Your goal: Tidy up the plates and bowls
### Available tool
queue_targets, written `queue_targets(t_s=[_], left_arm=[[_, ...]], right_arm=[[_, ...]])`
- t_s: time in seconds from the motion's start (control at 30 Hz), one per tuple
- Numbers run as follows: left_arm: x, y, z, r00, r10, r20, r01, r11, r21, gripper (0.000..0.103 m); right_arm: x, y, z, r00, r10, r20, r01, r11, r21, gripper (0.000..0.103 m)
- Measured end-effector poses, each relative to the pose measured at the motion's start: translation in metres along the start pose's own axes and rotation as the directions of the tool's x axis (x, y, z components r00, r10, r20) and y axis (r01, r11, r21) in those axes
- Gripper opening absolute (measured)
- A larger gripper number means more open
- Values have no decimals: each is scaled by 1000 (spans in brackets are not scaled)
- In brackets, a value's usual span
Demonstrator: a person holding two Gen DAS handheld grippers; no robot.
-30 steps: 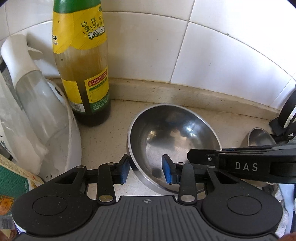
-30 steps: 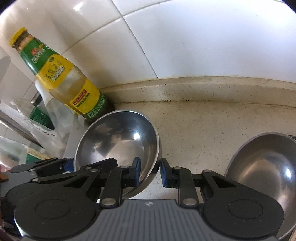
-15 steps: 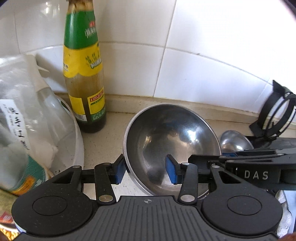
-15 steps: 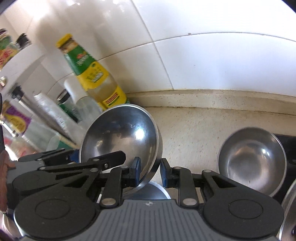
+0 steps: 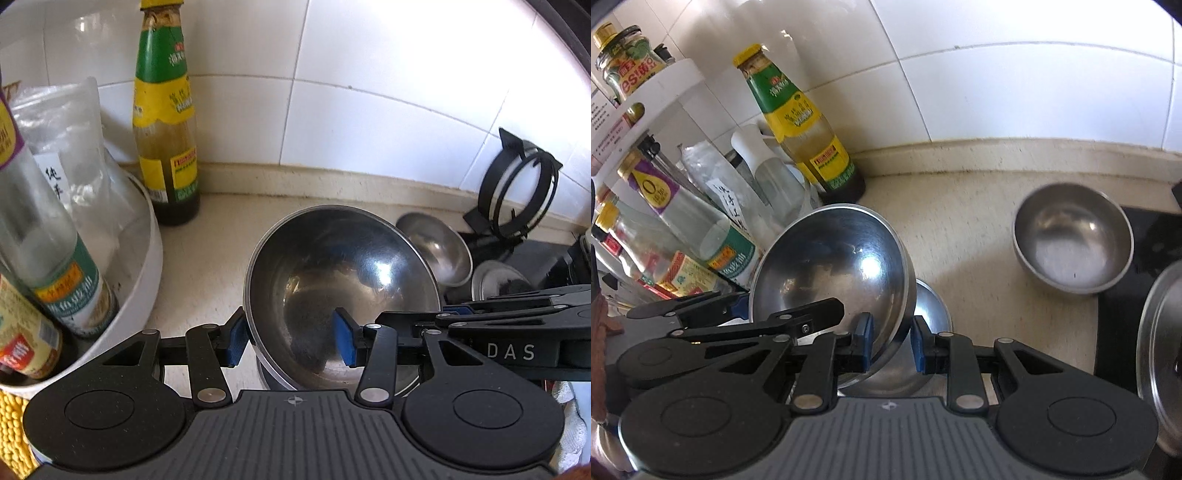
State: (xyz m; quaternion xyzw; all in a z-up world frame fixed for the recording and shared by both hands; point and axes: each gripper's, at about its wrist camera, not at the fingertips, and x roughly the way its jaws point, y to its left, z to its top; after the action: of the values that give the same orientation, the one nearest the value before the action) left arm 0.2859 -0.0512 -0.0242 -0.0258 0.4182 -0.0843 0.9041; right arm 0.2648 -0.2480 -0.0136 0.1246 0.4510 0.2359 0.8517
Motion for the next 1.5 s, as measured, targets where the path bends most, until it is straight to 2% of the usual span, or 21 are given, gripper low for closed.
queue_targets(t_s=[0.33, 0.9, 1.0, 1.03, 1.17, 1.5], left_arm=[[4, -1, -17, 1000, -1, -28, 2, 1000, 10, 54], [22, 5, -19, 998, -9, -58, 9, 1000, 6, 53], [24, 7, -20, 998, -20, -65, 20, 1000, -3, 53], [25, 8, -21, 998, -20, -67, 20, 1000, -3, 53], [25, 8, -23, 998, -8, -67, 8, 1000, -6, 55], [12, 6, -23, 999, 6, -32, -6, 1000, 2, 60]], right_arm=[[5, -1, -13, 1000, -12, -20, 12, 1000, 18, 38], [23, 0, -10, 998, -43, -46, 44, 999, 9, 39], [24, 0, -10, 997, -55, -46, 55, 998, 0, 40], [25, 0, -10, 997, -61, -46, 61, 998, -2, 43], [20, 0, -11, 995, -94, -24, 93, 996, -17, 51], [-6, -8, -8, 992, -121, 33, 121, 993, -13, 51]])
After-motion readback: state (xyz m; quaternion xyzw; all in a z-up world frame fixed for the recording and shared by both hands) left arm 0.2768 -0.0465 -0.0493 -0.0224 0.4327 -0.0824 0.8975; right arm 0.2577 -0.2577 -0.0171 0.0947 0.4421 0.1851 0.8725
